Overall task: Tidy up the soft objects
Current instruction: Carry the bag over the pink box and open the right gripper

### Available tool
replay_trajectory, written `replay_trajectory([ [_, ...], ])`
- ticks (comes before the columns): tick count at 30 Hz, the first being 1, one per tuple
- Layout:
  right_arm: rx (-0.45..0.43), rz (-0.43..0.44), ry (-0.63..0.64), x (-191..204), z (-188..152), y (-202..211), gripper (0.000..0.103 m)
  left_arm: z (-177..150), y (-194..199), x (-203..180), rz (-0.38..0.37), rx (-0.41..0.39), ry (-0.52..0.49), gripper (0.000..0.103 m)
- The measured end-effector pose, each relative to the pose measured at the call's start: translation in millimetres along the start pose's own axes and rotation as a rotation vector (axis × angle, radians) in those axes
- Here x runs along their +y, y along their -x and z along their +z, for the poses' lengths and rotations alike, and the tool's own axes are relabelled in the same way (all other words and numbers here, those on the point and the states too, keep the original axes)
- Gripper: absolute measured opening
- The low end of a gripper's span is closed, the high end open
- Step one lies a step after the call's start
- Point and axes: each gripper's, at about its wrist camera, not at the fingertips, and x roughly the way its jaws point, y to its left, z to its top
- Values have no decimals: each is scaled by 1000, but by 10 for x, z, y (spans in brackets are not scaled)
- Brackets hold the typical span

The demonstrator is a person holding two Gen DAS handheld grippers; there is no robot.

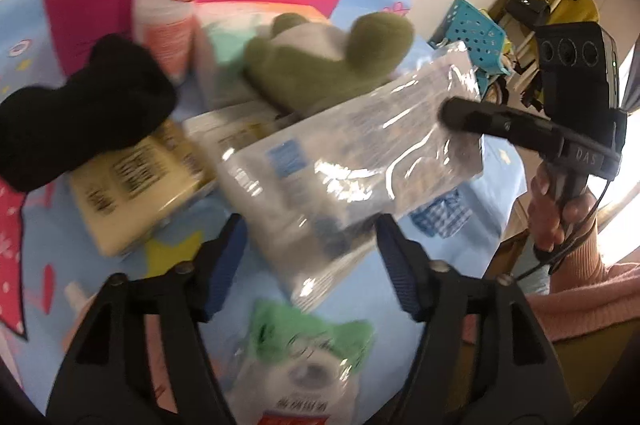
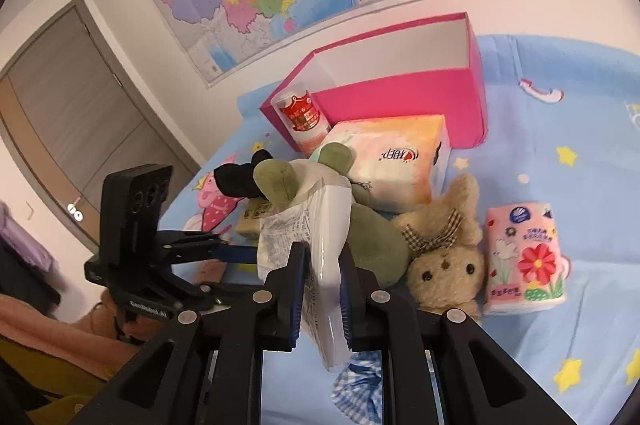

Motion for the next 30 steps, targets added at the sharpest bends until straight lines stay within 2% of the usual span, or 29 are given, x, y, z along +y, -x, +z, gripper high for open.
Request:
replay_trajectory([
  [4, 0, 25, 0, 33, -7, 5, 13, 53, 30, -41, -42, -28, 14, 71],
  [6, -5, 30, 3, 77, 1, 30, 13, 30, 113, -44, -43, -47, 16, 66],
  [9, -21, 33, 17, 171, 22, 105, 13, 49, 271, -91, -25, -81, 6, 60],
  [14, -78, 67, 84, 433, 204, 298, 13, 127, 733, -169, 11, -169, -26, 60],
  [18, -122, 79, 128, 574, 526, 318, 13, 427, 1007, -190, 93, -227, -56, 60],
  [23, -166, 119, 131, 542, 1104, 109, 13, 938, 1258, 67, 185, -268, -41, 60],
  [30, -152, 140, 59, 282, 1783, -425, 13, 1620, 1105, 540, 283, -225, 33, 60],
])
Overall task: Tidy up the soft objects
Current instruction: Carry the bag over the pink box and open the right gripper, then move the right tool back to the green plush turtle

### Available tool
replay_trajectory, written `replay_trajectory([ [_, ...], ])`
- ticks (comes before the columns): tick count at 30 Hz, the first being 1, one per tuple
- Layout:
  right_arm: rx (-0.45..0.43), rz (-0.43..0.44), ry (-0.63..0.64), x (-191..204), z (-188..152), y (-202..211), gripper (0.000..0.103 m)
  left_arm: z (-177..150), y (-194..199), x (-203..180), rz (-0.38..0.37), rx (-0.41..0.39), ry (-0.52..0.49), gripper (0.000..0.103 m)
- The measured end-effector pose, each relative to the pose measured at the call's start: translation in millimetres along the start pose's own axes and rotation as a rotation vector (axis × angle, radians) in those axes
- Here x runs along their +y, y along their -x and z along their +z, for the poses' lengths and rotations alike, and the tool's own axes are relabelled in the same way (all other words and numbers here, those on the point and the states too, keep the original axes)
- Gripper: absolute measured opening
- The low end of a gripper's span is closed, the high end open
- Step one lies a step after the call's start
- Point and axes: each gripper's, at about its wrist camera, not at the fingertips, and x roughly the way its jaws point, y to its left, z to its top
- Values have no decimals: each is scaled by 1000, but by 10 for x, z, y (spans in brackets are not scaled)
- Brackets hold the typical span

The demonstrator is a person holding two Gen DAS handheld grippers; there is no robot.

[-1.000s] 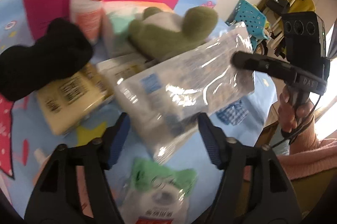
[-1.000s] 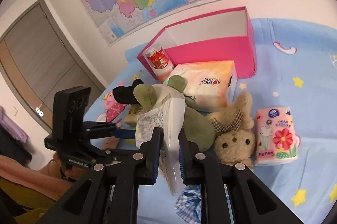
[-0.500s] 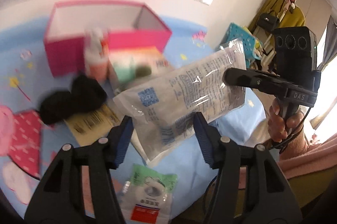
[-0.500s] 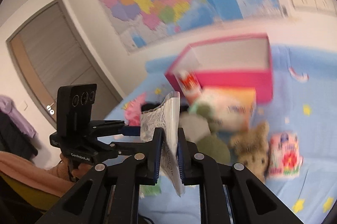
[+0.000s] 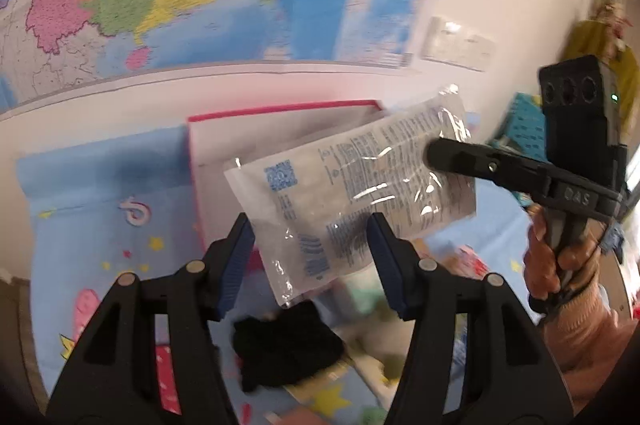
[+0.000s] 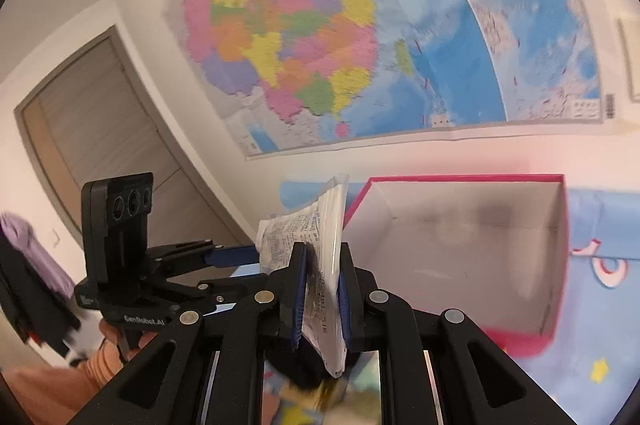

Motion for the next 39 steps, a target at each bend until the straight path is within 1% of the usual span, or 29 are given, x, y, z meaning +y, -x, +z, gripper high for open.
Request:
replay_trajectory([
  [4, 39, -1, -86, -306, 109, -381, 13, 130, -355, 182, 45, 59, 24, 60],
  [8, 95, -21, -146, -577, 80, -693, 14, 167, -687, 291, 77, 121, 29, 60],
  [11, 134, -51, -176, -734, 41, -850, 17, 175, -877, 342, 95, 152, 32, 60],
  [15, 225, -130, -205, -909, -15, -1087, 31, 178, -1034, 413, 124, 180, 47, 60],
  [16, 253, -171, -194, -932, -24, -1161, 36, 173, -1049, 425, 139, 180, 49, 60],
  [17, 279, -224, -175, -937, -32, -1214, 39, 175, -1056, 435, 147, 178, 52, 59],
  [19, 306, -295, -133, -929, -40, -1287, 50, 212, -1092, 433, 143, 176, 64, 59],
  [22, 346, -320, -131, -964, -57, -1353, 55, 209, -1052, 382, 168, 158, 48, 59],
  [23, 351, -332, -129, -970, -61, -1357, 55, 206, -1026, 359, 177, 150, 41, 59],
  [25, 343, -330, -128, -970, -71, -1312, 55, 198, -930, 325, 185, 127, 36, 59],
  [27, 327, -346, -104, -920, -90, -1192, 55, 185, -786, 266, 187, 81, 28, 59],
  [29, 294, -328, -68, -808, -101, -1047, 55, 153, -596, 251, 184, 36, 19, 59],
  [31, 255, -288, -39, -697, -131, -790, 55, 81, -361, 189, 158, -22, 1, 63],
  [33, 214, -259, -13, -586, -169, -535, 55, -1, -162, 110, 144, -69, -17, 70],
  [34, 199, -249, 2, -520, -196, -396, 55, -62, -54, 49, 136, -93, -34, 71],
  [37, 164, -230, 25, -401, -334, 7, 56, -210, 145, -126, 115, -123, -70, 72],
  [39, 153, -230, 27, -360, -454, 209, 56, -344, 236, -249, 101, -128, -91, 72],
])
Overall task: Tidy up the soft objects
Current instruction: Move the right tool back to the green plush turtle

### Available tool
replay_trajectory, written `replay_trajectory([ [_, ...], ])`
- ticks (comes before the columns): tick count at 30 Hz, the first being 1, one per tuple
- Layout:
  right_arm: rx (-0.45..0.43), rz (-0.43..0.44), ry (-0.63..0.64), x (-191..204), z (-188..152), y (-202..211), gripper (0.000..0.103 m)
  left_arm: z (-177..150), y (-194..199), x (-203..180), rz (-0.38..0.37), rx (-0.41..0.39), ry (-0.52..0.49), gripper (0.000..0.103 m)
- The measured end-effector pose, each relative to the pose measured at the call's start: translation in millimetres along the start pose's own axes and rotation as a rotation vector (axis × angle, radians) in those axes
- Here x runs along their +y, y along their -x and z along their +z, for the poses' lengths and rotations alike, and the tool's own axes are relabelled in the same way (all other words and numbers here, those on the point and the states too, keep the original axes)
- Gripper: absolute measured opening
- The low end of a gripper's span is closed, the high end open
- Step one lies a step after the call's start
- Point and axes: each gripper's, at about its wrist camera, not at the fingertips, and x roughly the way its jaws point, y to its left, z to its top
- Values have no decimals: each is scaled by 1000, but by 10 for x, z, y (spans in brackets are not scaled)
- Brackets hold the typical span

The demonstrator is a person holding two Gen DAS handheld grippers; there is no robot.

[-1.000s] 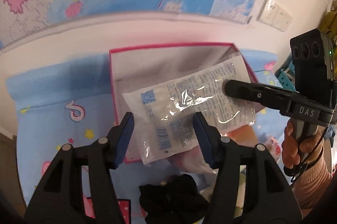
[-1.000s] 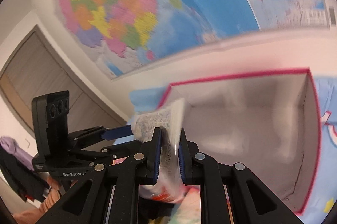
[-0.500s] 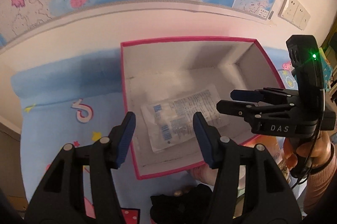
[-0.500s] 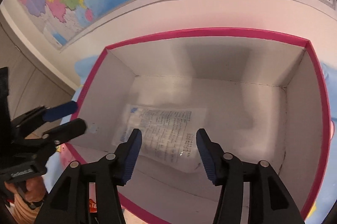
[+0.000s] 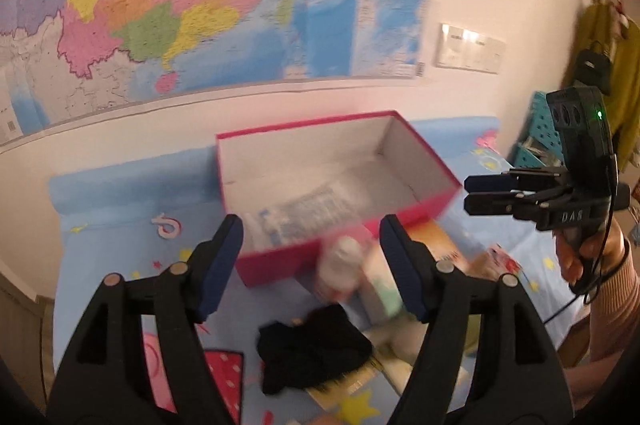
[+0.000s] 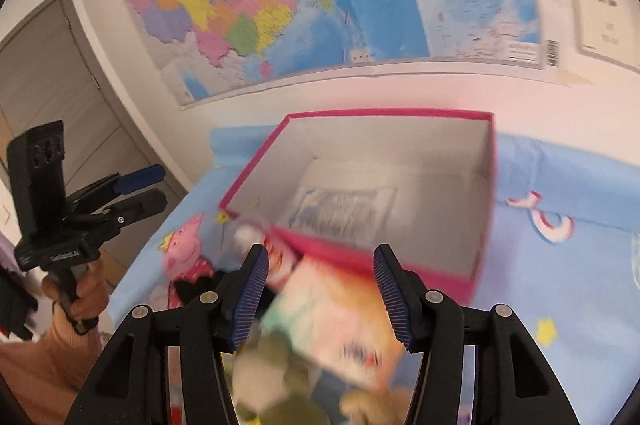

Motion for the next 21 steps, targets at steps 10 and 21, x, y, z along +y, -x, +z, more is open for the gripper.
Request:
replay_trajectory([
  [10, 20, -54, -149, -359, -854, 467, 56, -473, 40, -596, -129, 60, -49, 72],
  [21, 85, -50, -145, -254, -1376, 469, 56, -871, -58, -939, -200, 143, -31, 72],
])
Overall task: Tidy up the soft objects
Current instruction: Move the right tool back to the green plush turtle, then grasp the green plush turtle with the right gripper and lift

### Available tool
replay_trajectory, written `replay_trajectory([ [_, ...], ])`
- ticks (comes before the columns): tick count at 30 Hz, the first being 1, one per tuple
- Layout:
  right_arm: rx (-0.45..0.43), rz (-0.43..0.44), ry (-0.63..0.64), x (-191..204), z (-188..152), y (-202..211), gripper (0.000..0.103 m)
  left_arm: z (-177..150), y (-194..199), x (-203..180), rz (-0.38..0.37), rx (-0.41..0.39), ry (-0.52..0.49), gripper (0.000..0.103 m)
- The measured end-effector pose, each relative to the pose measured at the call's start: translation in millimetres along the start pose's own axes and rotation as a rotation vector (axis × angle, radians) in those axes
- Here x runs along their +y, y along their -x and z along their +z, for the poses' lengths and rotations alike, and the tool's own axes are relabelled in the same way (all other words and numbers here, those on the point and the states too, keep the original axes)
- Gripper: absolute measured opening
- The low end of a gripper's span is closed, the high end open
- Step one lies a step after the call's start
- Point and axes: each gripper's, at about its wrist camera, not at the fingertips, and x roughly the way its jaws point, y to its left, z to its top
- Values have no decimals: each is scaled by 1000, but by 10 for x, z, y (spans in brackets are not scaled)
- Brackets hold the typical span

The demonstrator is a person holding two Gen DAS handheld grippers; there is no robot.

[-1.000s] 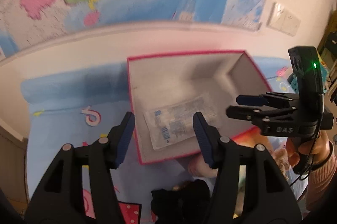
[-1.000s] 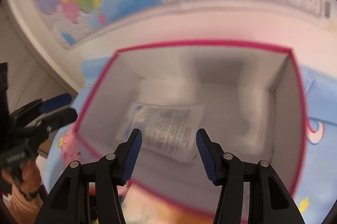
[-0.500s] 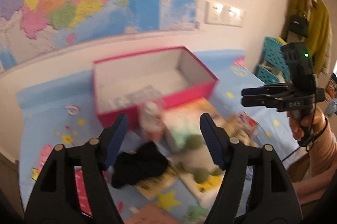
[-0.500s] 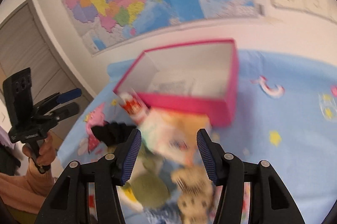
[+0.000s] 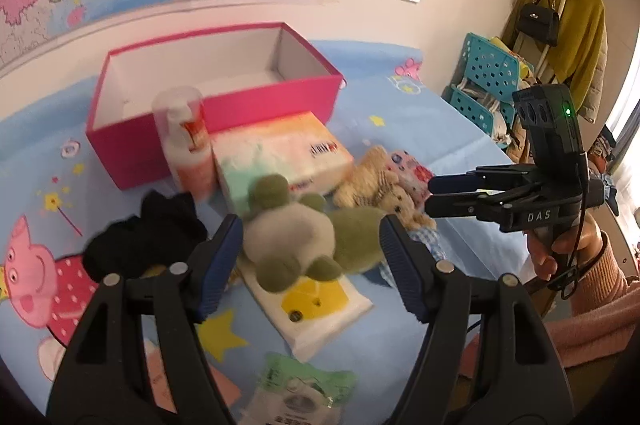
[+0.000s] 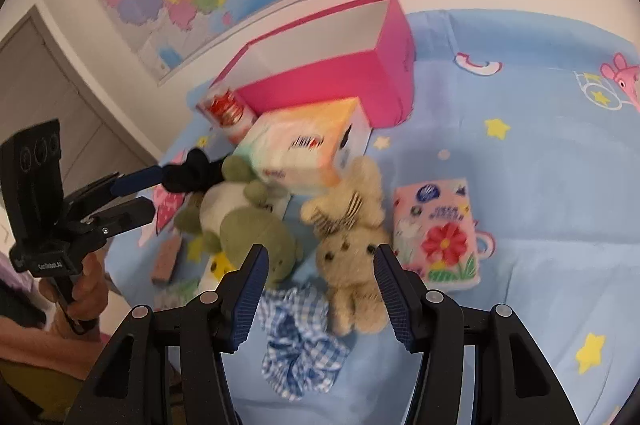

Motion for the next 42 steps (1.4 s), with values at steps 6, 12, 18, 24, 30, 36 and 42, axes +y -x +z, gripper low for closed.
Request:
replay_trajectory([
  [6, 3, 15, 23, 101, -78, -44, 56, -147, -40, -68, 23, 31, 0, 72],
  [12, -16, 47, 20, 150, -58, -62, 56, -191, -61, 13, 55, 39, 27, 72],
  [18, 4, 79, 65, 367, -83, -223, 56, -231, -68, 208, 106, 47, 68, 72],
  [24, 15, 42, 133, 546, -8, -423, 56, -341, -36, 310, 83, 68, 89, 72],
  [30, 29, -35, 201, 602, 49, -609, 54, -443, -101, 227, 54, 102, 58, 72],
  [36, 29, -12, 195, 512, -2, -483, 45, -520, -230, 237, 31, 147, 57, 72],
  [42, 8, 41, 160, 425, -10, -284, 45, -484, -198, 284, -6, 122, 86, 72],
])
